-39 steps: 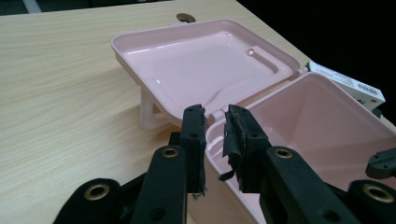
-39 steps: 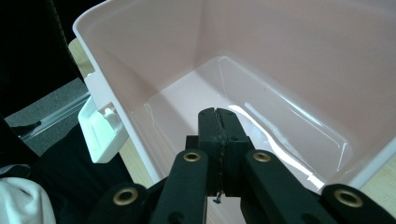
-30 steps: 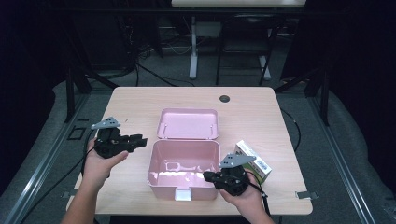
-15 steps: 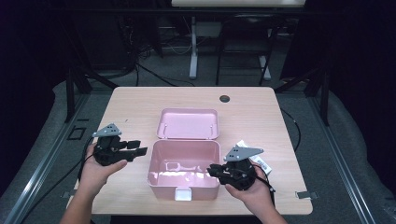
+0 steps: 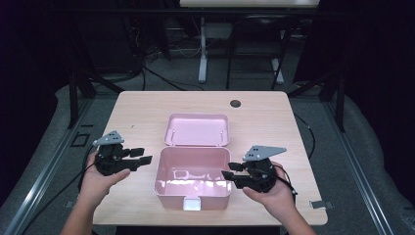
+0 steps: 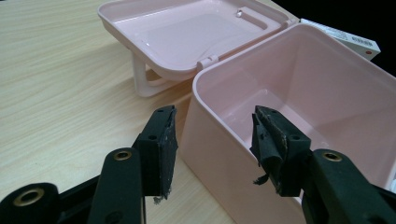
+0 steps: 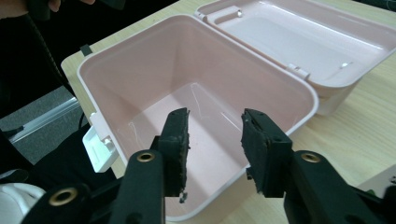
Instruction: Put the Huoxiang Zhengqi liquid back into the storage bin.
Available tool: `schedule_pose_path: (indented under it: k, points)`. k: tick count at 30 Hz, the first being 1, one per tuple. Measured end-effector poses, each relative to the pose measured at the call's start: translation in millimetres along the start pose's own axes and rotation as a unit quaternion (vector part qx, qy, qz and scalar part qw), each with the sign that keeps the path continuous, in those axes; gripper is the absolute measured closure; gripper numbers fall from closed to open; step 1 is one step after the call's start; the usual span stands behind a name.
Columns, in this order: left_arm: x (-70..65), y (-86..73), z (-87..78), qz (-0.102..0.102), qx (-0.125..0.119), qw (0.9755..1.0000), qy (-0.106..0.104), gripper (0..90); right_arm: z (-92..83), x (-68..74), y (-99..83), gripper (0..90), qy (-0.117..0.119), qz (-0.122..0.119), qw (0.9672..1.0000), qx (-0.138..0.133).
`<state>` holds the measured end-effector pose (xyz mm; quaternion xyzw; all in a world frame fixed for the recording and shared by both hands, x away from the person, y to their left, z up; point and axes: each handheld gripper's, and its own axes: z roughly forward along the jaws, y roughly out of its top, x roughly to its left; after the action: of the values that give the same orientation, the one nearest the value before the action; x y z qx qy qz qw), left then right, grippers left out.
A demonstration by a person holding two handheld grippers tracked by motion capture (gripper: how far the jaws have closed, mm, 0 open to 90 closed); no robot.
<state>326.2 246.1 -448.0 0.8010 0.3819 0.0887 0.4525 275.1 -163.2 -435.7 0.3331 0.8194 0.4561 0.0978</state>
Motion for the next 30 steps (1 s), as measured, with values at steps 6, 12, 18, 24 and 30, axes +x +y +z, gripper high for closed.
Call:
schedule_pose_path:
  k: [6,12,18,24,30]
  points:
    - [1.0,-0.2,-2.3,-0.011,0.002,0.9999,-0.001,47.5,-5.2,-9.3,1.9,53.3,-0.006,0.010,0.9999,0.010]
    - [0.6,0.1,-2.7,-0.014,0.009,0.9998,0.013,47.9,-5.6,-17.5,1.3,49.4,-0.024,0.006,0.9996,0.017]
    - [1.1,-0.3,-3.1,-0.009,0.015,0.9996,0.020,47.6,-6.0,-25.9,-0.1,45.9,-0.044,0.006,0.9987,0.025]
    - [-1.4,1.1,-5.3,0.003,0.011,0.9995,0.030,47.3,-8.3,-33.7,-2.3,40.3,-0.061,0.014,0.9973,0.039]
    - [-1.1,1.5,-8.8,0.005,0.005,0.9992,0.038,46.6,-9.4,-42.1,-3.0,38.6,-0.077,0.008,0.9957,0.051]
